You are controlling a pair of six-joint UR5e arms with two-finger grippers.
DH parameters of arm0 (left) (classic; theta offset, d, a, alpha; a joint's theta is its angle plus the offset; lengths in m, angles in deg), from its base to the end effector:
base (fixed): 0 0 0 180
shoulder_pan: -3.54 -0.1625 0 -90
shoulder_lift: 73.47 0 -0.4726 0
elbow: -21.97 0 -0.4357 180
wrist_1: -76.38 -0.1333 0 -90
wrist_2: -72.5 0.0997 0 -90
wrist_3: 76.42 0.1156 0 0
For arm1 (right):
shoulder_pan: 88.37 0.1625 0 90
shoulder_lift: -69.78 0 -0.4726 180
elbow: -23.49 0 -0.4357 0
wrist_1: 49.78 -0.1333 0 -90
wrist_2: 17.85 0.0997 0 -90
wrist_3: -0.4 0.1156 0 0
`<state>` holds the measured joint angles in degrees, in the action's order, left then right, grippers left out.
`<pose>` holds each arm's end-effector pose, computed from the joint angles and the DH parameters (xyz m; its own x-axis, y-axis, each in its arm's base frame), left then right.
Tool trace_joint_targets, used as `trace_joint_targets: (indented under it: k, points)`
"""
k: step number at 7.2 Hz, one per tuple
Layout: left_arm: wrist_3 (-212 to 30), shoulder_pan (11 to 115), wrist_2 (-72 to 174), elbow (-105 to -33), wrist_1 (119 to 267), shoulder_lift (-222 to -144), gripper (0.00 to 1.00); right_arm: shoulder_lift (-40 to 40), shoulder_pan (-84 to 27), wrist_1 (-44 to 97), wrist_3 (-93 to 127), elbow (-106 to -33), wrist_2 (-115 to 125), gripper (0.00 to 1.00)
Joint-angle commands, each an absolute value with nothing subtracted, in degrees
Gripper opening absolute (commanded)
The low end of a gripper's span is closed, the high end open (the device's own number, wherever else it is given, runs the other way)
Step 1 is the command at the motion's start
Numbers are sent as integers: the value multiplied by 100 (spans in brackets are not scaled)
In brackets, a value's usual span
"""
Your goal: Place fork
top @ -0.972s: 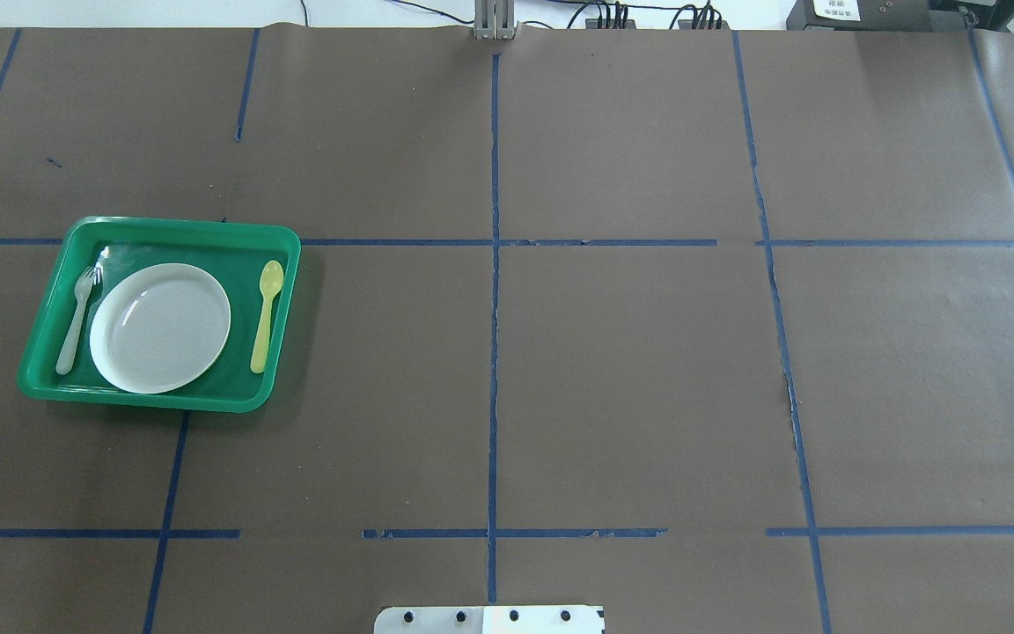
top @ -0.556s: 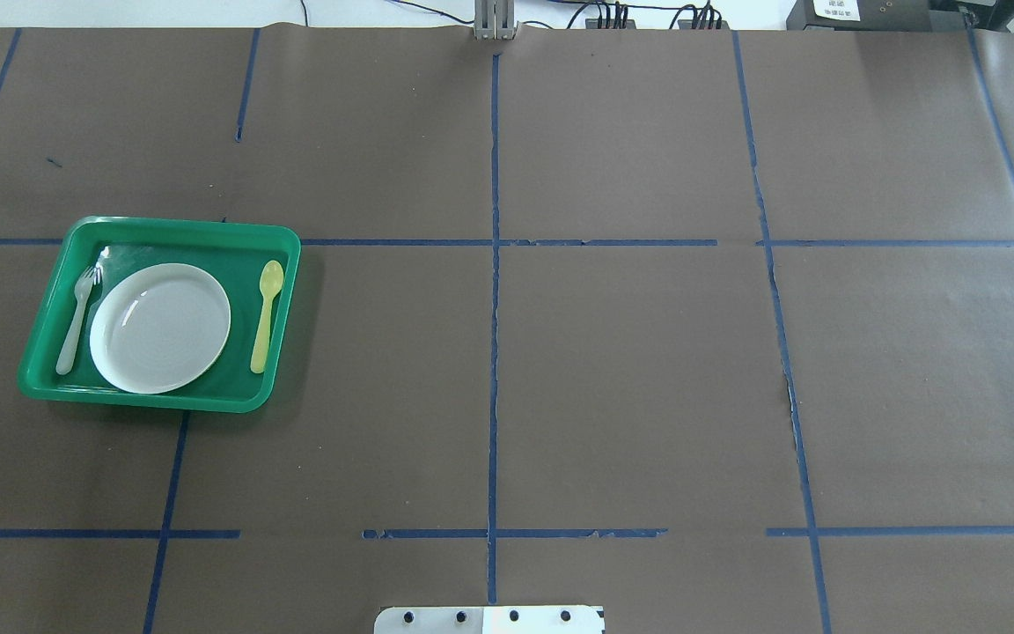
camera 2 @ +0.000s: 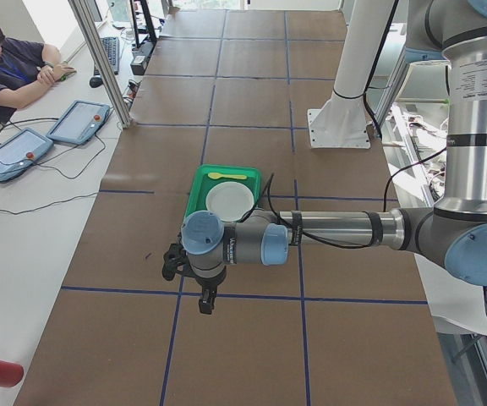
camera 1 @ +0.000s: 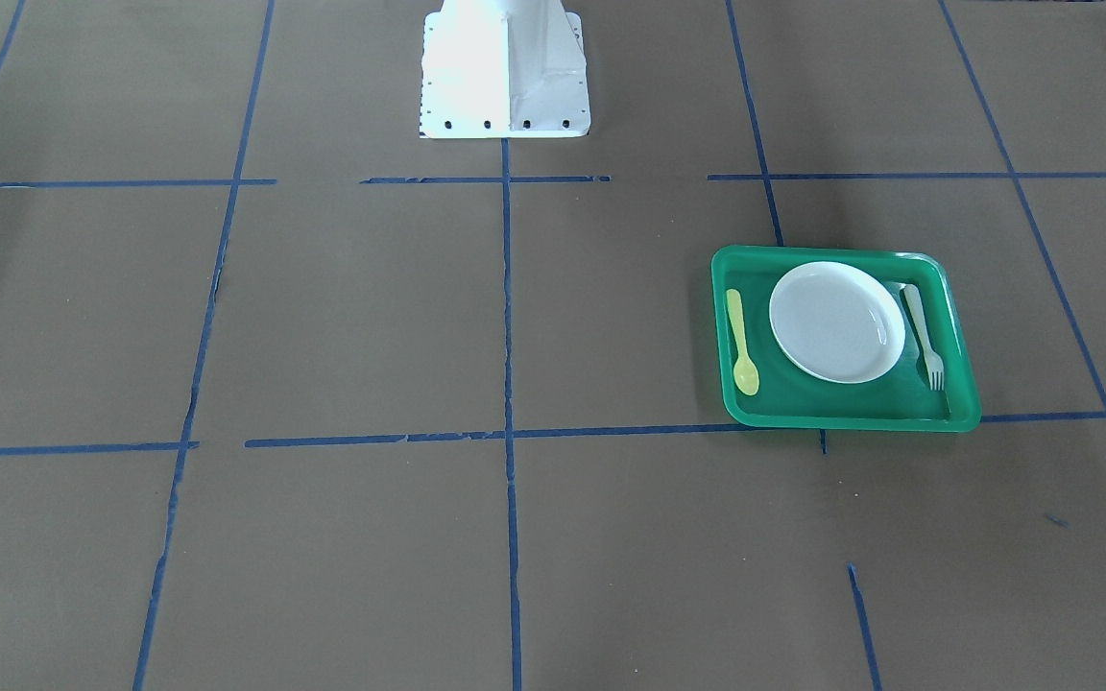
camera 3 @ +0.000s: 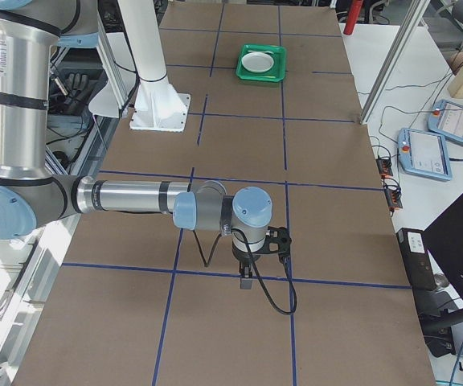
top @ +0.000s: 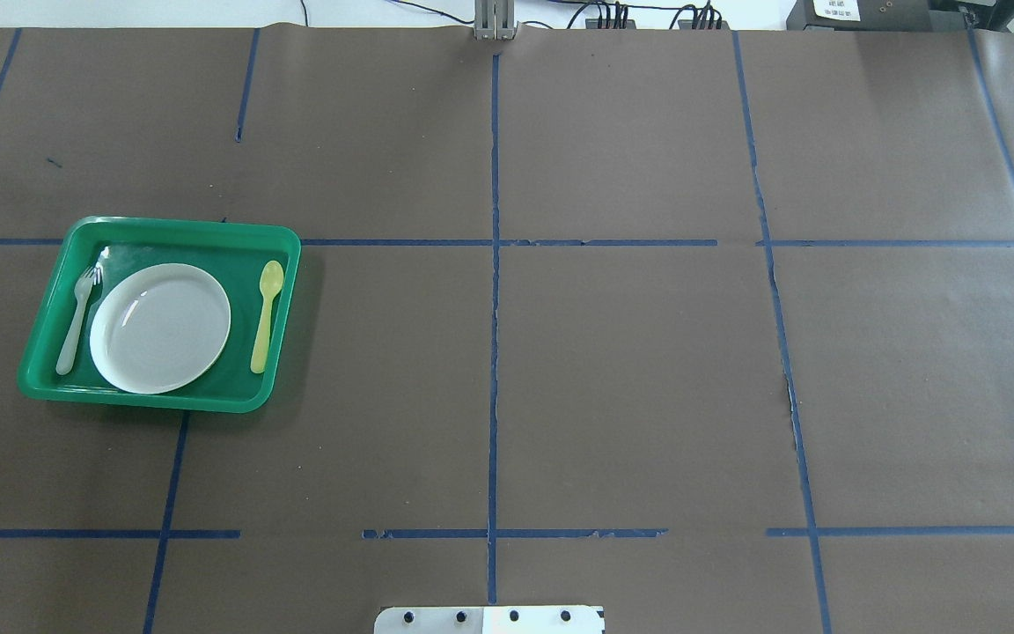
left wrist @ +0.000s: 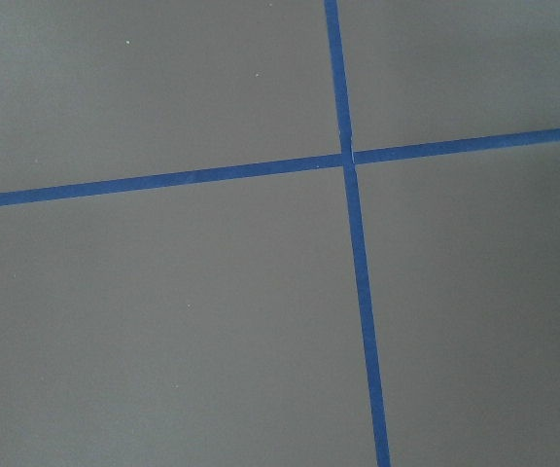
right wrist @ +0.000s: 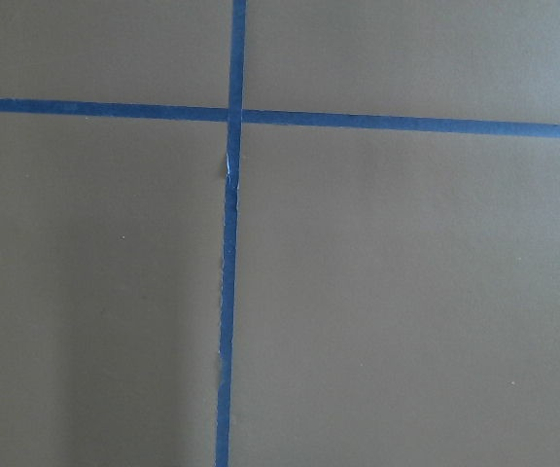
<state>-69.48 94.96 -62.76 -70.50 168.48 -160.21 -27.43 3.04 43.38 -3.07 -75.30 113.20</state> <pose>-0.0638 -0.5089 0.7194 0.7019 0.1196 -0.7022 -0.0605 0.9923 0.1085 0.0690 -0.4719 0.7092 0.7536 -0.0239 0.6569 0.0211 0.9997 0.0122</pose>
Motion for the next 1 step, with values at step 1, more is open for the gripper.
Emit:
trace_joint_targets:
  k: [1]
  points:
    - [-6948, 9504, -6276, -7058, 16848, -16022, 100, -2743, 304, 4338, -311, -7530, 11320, 100]
